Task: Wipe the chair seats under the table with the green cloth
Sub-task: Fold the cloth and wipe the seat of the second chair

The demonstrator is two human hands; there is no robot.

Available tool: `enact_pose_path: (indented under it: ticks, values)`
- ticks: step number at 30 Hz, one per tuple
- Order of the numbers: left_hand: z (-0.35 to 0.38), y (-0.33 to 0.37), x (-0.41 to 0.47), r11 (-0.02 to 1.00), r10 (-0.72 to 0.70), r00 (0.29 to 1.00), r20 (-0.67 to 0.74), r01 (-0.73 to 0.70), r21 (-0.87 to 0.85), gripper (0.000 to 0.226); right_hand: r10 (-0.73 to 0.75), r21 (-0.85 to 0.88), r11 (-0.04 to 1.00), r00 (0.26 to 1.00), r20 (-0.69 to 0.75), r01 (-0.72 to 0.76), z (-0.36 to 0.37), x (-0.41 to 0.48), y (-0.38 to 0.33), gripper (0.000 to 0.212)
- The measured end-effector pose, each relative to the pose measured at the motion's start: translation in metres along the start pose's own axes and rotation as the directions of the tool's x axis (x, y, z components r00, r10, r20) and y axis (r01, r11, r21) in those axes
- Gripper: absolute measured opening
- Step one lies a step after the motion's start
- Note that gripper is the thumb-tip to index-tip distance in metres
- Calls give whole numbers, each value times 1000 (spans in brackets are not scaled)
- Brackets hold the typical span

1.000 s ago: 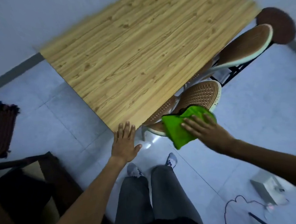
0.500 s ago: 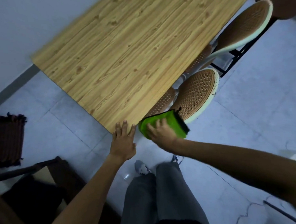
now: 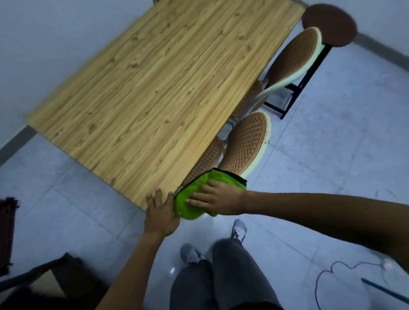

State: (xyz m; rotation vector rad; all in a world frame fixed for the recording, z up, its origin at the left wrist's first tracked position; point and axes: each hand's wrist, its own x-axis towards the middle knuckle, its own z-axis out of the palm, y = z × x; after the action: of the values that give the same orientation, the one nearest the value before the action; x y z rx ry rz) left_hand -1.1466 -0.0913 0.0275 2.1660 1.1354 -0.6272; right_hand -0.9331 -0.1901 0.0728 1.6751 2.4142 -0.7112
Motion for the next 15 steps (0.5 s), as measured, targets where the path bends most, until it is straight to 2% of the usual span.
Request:
enact_pose_path:
  ticks: [2, 3, 4, 7, 9, 10, 11, 13, 15]
  values:
    - [-4, 18, -6, 983, 48, 997, -62, -58, -174, 78, -106, -288, 951, 994, 26, 109, -5, -48, 42, 73]
    - [-9, 34, -10, 963, 93, 991, -97, -115, -245, 81, -94, -351, 933, 996, -9, 84, -13, -69, 62, 75]
    - [-8, 49, -13, 935, 139, 980, -140, -176, -307, 81, -64, -362, 931, 996, -58, 38, -18, -86, 76, 76]
    - [-5, 100, -17, 887, 216, 964, -156, -260, -381, 77, 198, -313, 923, 973, -116, -225, -29, -111, 85, 77]
    - [0, 132, -13, 890, 213, 962, -169, -263, -373, 79, 416, -115, 881, 868, -272, -458, -22, -113, 70, 78]
    - [2, 144, -9, 890, 206, 962, -177, -259, -374, 78, 517, 31, 839, 778, -358, -543, -16, -107, 59, 76]
    - [3, 154, -6, 890, 208, 958, -196, -269, -369, 74, 612, 174, 784, 692, -384, -597, -9, -98, 47, 72]
    - [8, 165, 0, 878, 207, 945, -255, -294, -377, 62, 762, 387, 647, 578, -292, -657, 0, -73, 29, 69]
    - [10, 169, 1, 848, 139, 948, -288, -264, -459, 56, 836, 450, 542, 508, -206, -710, 2, -52, 32, 74]
